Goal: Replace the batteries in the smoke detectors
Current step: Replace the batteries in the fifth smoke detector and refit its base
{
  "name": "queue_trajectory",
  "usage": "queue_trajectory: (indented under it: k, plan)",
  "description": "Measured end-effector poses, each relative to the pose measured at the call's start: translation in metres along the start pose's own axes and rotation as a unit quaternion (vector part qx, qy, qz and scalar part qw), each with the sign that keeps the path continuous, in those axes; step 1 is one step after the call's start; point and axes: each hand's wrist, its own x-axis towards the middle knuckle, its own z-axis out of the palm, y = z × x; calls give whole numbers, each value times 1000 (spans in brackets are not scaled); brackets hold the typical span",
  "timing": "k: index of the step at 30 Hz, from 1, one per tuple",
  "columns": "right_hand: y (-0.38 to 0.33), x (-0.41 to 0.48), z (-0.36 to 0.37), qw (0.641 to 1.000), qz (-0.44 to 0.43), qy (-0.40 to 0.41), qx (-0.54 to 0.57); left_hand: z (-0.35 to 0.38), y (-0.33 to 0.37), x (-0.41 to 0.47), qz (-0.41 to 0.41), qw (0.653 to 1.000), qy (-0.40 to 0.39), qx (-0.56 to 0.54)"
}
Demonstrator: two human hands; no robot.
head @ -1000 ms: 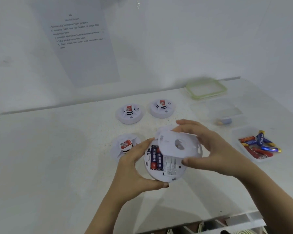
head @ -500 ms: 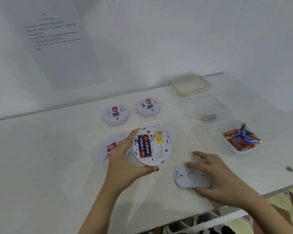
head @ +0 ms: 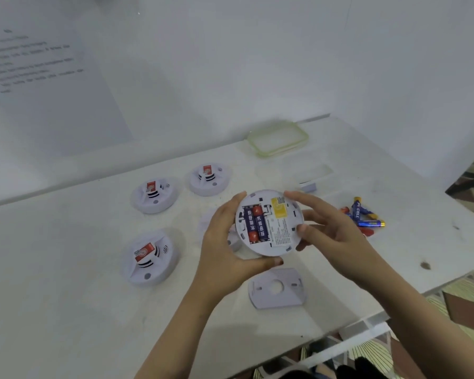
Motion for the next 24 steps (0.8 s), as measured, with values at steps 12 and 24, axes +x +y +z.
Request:
queue_trajectory:
  k: [12,24]
  plan:
    - [2,15,-59,981,-44,-83,-170,58,18,36,25,999,-8,30]
    - [8,32,-103,947,-65,-52,-312,107,23,60,29,999,24,26]
